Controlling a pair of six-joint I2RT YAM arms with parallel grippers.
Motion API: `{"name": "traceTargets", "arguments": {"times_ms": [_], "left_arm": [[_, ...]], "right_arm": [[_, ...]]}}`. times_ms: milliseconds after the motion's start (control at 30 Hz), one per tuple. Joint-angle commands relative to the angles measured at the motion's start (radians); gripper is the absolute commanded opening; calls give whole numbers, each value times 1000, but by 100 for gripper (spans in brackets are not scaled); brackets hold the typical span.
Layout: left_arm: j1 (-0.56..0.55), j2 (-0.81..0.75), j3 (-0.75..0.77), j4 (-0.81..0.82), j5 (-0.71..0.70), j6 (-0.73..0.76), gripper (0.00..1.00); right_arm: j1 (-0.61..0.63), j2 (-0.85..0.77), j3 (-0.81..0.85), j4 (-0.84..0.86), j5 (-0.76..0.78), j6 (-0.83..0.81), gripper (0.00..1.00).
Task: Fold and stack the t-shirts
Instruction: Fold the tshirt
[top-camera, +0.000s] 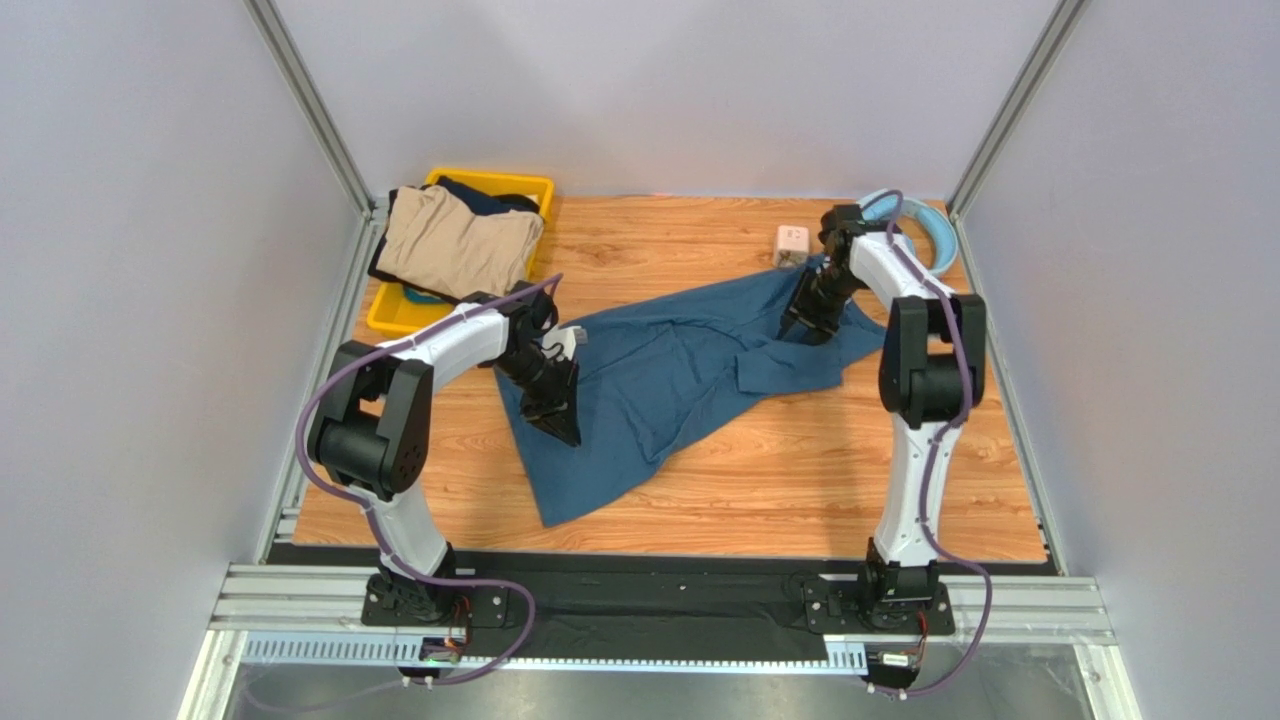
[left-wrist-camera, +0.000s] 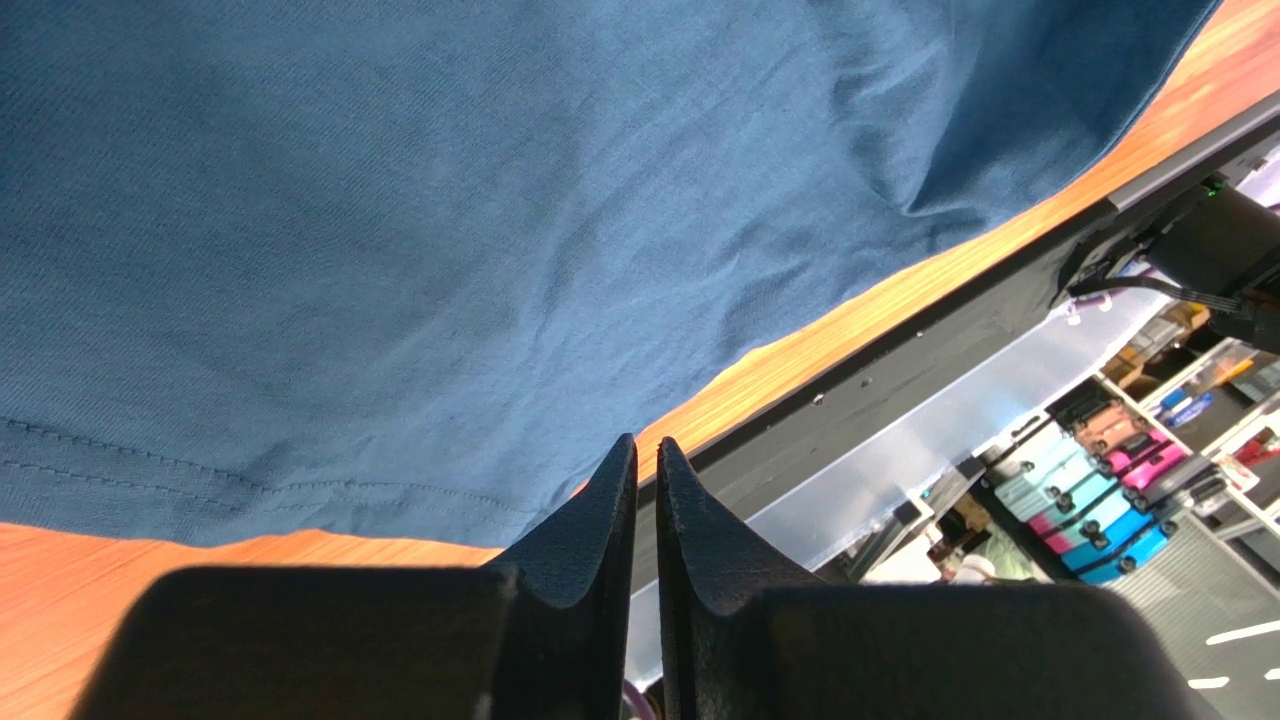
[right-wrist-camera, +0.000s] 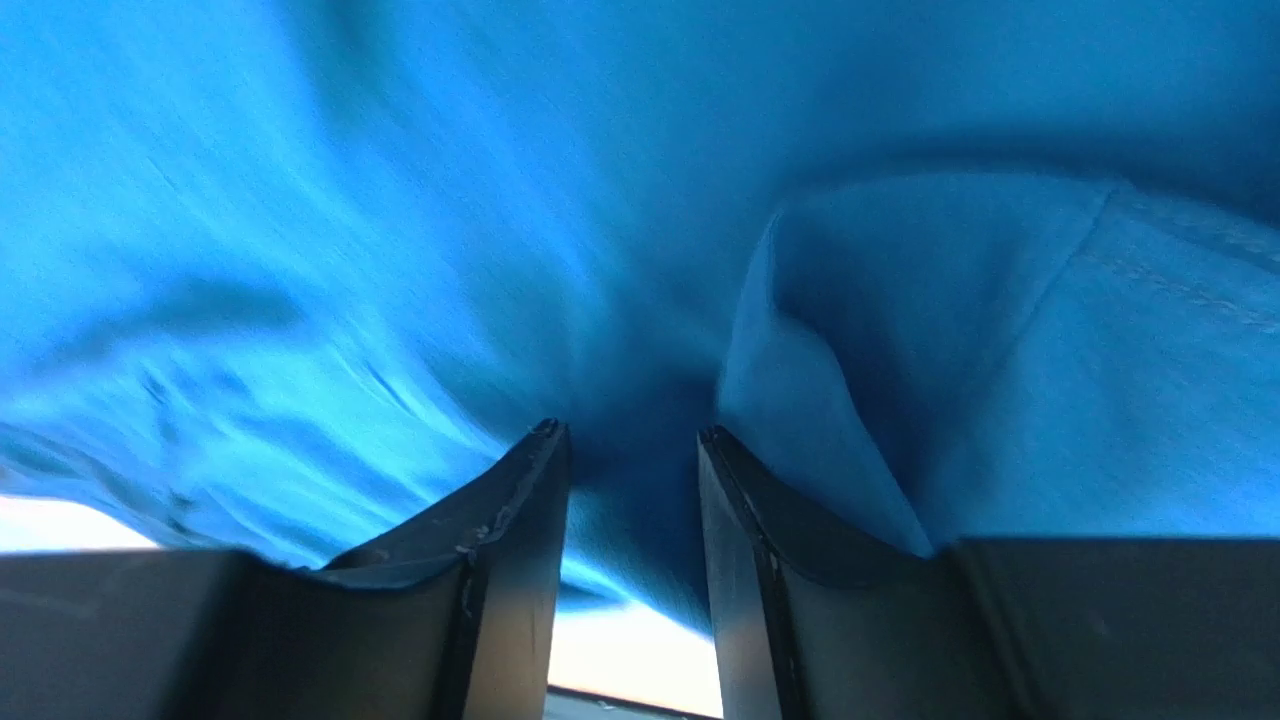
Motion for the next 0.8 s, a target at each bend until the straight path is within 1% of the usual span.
{"name": "traceTargets", "arguments": {"times_ms": [0,67,200,333,500,767], "left_arm": [[-1,25,68,-15,21,33,15],[-1,59,100,-18,28,39,15],[-1,114,165,-32,33,50,15],[-1,143,211,-44,39,54,15],[-1,155,214,-47,44,61,15],[-1,137,149,-23,38,65,15]], "right_arm": [[-87,-276,-227,86,141,-72,42],[-113,-320,-272,98,152,-78,42],[-123,-371,-335,107,190,-112,42],[-130,-396,-353,110,210,-120,43],[-147,-358,-367,52,226,-138,43],[-158,-370,-471,71,238,-160,43]]}}
